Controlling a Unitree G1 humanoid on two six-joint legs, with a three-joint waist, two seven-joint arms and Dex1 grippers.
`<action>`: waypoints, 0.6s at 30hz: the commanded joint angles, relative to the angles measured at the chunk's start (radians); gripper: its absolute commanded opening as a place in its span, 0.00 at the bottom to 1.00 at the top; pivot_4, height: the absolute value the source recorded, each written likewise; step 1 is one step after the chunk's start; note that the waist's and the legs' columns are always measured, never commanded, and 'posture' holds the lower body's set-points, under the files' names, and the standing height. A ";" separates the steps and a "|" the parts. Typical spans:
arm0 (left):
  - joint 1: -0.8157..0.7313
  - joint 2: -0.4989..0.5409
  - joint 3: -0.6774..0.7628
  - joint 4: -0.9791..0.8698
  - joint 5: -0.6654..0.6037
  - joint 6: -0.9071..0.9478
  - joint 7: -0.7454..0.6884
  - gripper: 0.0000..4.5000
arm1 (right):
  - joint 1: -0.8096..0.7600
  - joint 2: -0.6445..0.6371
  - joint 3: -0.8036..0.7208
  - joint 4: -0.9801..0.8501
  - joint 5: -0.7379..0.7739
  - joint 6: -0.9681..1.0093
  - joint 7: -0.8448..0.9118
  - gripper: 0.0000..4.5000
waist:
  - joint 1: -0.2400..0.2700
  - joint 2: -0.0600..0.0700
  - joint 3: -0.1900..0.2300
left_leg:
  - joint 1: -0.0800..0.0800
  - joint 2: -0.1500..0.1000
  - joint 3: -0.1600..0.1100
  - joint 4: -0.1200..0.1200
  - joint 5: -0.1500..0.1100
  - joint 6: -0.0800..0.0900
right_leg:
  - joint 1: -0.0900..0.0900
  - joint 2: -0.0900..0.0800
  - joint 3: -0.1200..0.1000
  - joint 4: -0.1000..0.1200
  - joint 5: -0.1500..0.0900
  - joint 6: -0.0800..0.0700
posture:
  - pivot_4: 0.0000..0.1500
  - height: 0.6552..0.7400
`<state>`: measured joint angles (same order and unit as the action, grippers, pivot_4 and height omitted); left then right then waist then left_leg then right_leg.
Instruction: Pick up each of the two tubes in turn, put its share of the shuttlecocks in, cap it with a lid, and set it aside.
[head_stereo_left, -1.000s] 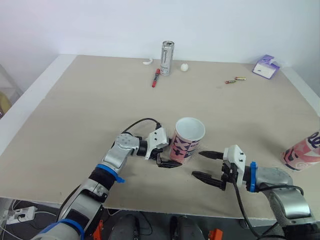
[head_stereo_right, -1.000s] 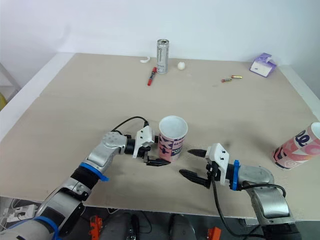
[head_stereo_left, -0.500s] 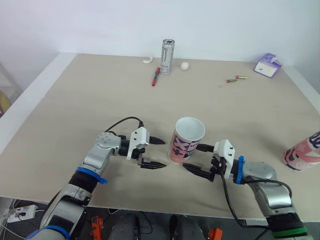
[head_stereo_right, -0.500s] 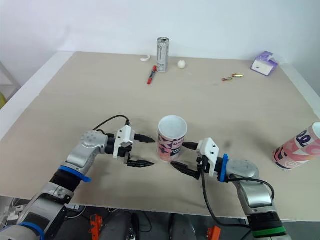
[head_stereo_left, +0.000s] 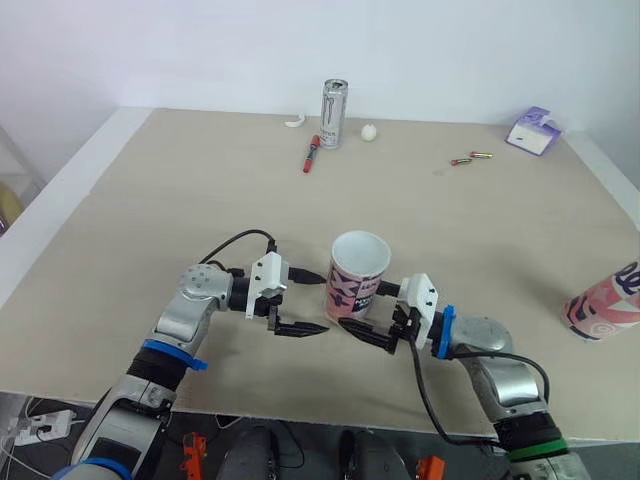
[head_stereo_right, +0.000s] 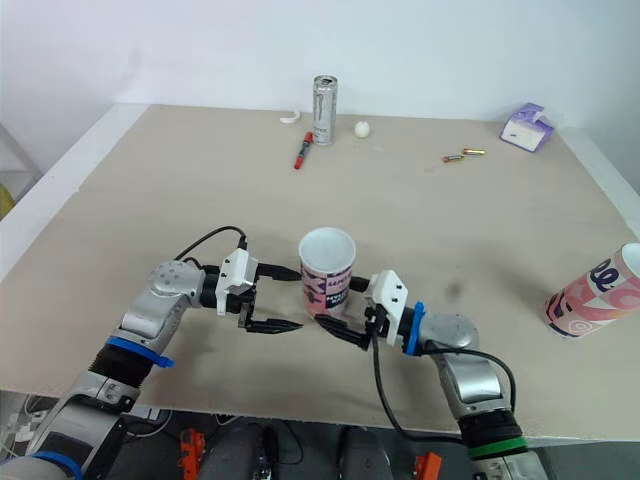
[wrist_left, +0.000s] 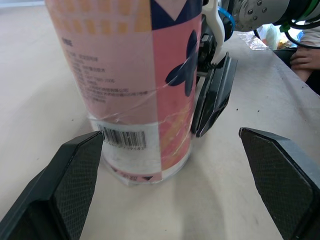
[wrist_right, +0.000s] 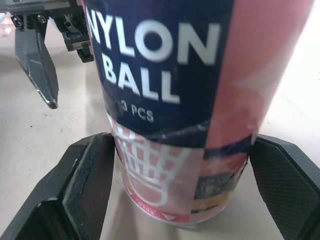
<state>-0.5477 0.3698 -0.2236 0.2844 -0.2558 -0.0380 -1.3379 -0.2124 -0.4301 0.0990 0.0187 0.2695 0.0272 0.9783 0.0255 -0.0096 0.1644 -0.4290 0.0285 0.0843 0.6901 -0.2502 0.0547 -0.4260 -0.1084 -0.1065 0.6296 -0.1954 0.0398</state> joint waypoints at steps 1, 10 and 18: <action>0.005 0.002 0.019 -0.046 -0.033 -0.001 0.001 1.00 | -0.023 0.020 0.012 -0.005 -0.001 -0.023 -0.010 0.98 | 0.000 0.000 0.000 | 0.000 0.000 0.000 0.000 0.000 0.000 | 0.000 0.000 0.000 0.000 0.000 0.000 | 1.00 1.00; 0.036 0.018 0.035 -0.068 -0.046 0.034 0.008 1.00 | -0.051 0.062 0.050 0.016 -0.013 -0.037 -0.013 0.98 | -0.005 0.000 0.000 | 0.001 0.002 0.000 0.000 0.000 0.000 | 0.000 0.002 0.001 0.000 0.001 -0.002 | 1.00 1.00; 0.048 0.047 0.017 -0.045 -0.016 0.017 0.001 1.00 | -0.073 0.007 0.072 0.015 -0.044 -0.062 0.027 0.98 | -0.011 0.000 0.000 | 0.001 0.002 0.000 0.000 0.001 -0.001 | 0.000 0.002 0.001 0.001 0.001 -0.002 | 1.00 1.00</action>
<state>-0.5029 0.4087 -0.2005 0.2547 -0.2735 -0.0043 -1.3238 -0.2760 -0.4068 0.1830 0.0591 0.2196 -0.0246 0.9884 0.0142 -0.0095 0.1644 -0.4280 0.0303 0.0845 0.6901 -0.2495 0.0535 -0.4259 -0.1061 -0.1055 0.6301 -0.1945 0.0376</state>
